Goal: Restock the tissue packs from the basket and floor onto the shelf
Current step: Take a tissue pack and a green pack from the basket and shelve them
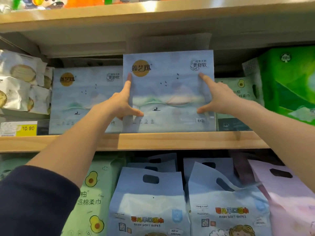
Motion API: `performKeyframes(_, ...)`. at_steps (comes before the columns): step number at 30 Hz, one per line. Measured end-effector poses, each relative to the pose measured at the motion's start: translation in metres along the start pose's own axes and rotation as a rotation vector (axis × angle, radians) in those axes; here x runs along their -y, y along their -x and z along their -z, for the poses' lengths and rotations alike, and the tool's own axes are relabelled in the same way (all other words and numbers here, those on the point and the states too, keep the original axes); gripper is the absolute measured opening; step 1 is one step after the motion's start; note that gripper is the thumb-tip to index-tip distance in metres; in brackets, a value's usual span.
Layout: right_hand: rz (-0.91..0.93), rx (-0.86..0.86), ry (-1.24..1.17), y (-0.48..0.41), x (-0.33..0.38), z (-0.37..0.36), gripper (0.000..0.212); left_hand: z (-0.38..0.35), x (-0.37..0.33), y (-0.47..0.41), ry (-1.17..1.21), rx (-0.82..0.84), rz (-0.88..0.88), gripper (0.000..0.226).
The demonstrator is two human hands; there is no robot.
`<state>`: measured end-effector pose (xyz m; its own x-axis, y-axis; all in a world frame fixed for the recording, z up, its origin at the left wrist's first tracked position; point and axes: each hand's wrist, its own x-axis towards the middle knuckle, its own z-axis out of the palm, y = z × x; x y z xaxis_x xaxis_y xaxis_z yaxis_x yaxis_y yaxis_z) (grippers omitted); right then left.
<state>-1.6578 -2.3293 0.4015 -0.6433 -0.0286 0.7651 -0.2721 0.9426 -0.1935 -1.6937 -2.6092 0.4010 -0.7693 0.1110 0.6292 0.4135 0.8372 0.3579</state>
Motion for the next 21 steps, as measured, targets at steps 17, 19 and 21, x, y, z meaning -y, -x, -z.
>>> performKeyframes(17, -0.054, 0.080, 0.018, -0.0096, 0.0030, 0.0045, 0.128, 0.0022, -0.0077, -0.0033, 0.036, 0.044, 0.058, 0.126)
performKeyframes(19, -0.064, 0.085, 0.012, -0.0082, 0.0048, 0.0052, 0.128, 0.0034, -0.0071, -0.0022, 0.016, 0.050, 0.061, 0.127)
performKeyframes(21, -0.068, 0.083, 0.014, -0.0066, 0.0061, 0.0062, 0.128, 0.0051, -0.0065, -0.0012, -0.016, 0.053, 0.060, 0.127)
